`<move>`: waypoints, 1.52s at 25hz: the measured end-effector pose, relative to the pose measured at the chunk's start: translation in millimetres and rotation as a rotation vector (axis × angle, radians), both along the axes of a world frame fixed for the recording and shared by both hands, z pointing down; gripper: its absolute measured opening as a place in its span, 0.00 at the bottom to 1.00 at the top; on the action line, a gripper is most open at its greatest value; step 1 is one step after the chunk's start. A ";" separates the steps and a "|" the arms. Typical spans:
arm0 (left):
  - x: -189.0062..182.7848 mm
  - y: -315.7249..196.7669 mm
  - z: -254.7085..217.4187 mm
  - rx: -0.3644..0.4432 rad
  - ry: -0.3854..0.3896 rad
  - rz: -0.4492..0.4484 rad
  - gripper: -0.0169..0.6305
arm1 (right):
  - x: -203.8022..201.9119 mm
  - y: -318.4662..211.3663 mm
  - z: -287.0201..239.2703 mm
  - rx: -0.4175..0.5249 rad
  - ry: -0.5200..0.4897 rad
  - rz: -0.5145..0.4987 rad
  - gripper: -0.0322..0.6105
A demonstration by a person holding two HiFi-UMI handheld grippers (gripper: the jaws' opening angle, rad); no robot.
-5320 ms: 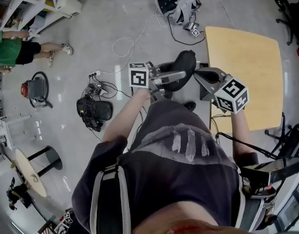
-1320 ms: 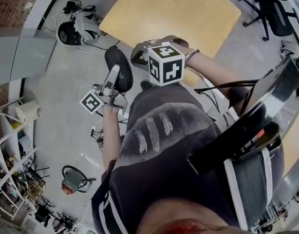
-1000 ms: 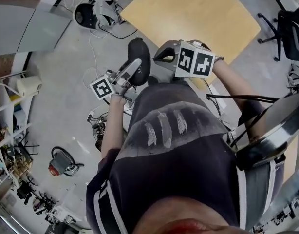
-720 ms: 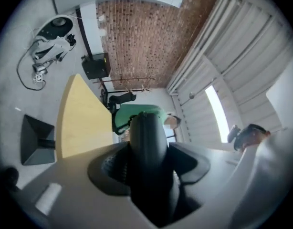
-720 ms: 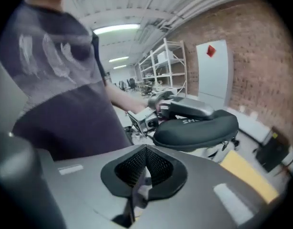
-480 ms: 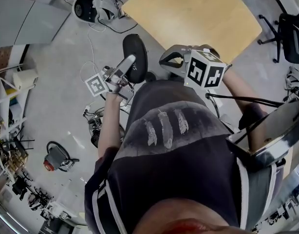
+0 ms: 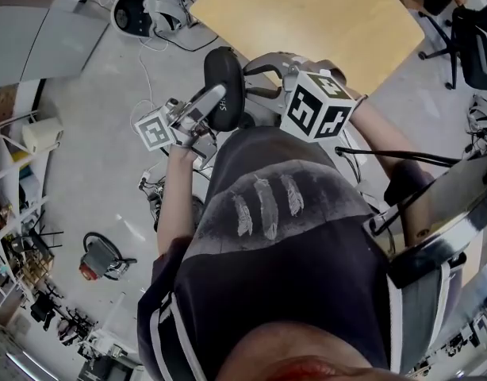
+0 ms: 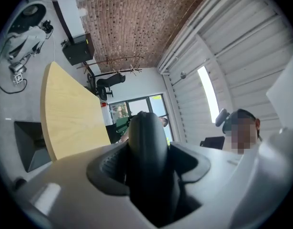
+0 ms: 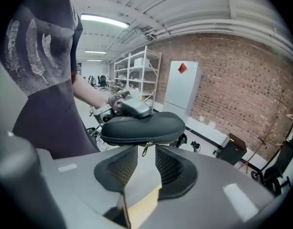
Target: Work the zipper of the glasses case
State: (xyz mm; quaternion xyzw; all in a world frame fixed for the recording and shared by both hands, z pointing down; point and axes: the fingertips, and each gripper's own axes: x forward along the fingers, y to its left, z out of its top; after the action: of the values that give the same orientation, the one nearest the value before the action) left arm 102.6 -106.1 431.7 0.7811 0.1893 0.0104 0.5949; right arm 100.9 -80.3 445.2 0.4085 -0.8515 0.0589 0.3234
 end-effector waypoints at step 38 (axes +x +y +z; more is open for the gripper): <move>132.5 38.8 151.9 0.223 -0.414 0.032 0.45 | 154.4 79.8 127.3 -0.274 -0.022 0.434 0.31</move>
State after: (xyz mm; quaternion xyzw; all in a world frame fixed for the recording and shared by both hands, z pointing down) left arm 235.1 -67.3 583.5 0.8201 0.0734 0.2010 0.5306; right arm 255.3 -0.5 572.5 0.5332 -0.7316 0.2460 0.3463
